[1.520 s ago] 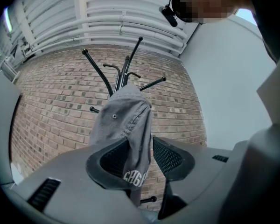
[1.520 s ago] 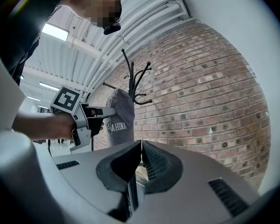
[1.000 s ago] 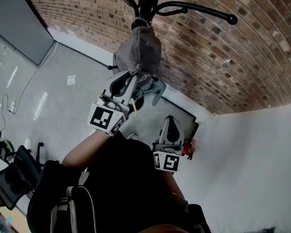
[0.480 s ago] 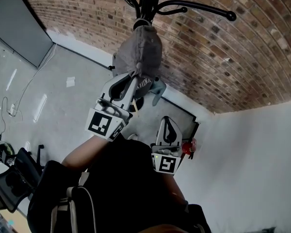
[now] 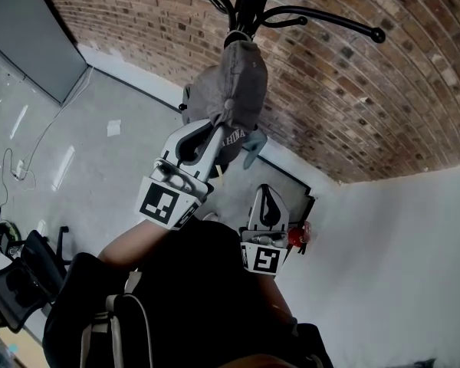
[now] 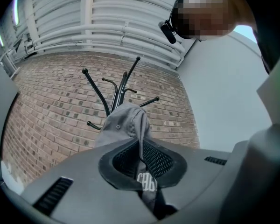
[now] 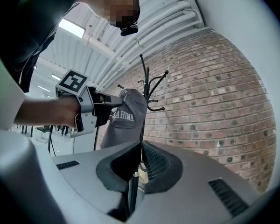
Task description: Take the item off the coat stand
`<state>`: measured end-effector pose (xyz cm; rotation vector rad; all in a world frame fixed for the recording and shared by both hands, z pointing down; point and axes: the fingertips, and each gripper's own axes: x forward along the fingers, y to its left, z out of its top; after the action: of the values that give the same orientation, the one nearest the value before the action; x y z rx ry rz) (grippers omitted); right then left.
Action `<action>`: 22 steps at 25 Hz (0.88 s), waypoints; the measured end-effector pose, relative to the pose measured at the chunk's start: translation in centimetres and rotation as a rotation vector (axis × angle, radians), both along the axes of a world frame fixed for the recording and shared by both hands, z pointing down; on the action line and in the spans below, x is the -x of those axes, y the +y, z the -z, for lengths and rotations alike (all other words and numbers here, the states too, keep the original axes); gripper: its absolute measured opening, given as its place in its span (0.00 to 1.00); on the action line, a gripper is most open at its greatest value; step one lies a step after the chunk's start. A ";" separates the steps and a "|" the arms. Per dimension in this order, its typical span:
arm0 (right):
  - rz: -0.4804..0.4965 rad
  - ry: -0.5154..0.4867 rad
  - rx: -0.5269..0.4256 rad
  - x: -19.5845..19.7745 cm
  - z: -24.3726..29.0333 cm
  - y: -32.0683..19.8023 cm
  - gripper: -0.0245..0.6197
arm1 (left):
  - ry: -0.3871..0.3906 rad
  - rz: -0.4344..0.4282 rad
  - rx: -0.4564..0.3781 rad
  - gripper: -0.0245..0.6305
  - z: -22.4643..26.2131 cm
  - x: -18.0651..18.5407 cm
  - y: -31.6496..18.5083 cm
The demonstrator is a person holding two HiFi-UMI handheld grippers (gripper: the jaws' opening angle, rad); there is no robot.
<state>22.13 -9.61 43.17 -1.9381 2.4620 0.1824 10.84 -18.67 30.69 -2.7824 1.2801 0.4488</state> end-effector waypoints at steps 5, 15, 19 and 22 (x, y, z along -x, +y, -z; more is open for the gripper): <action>-0.002 0.001 0.009 0.6 -0.3 -0.2 0.07 | 0.006 -0.004 -0.038 0.09 0.9 0.6 0.2; -0.011 -0.005 0.006 1.4 0.0 -0.3 0.07 | 0.041 -0.053 -0.103 0.10 3.7 0.9 1.2; 0.001 -0.003 0.002 2.0 0.4 -0.4 0.07 | 0.043 -0.073 -0.109 0.09 4.3 1.1 1.5; 0.003 -0.011 0.003 2.3 0.6 -0.3 0.07 | 0.053 -0.075 -0.117 0.10 4.9 1.5 1.8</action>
<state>19.86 -9.90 42.60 -1.9308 2.4599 0.1677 9.31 -16.86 25.83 -2.7453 1.1229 0.5855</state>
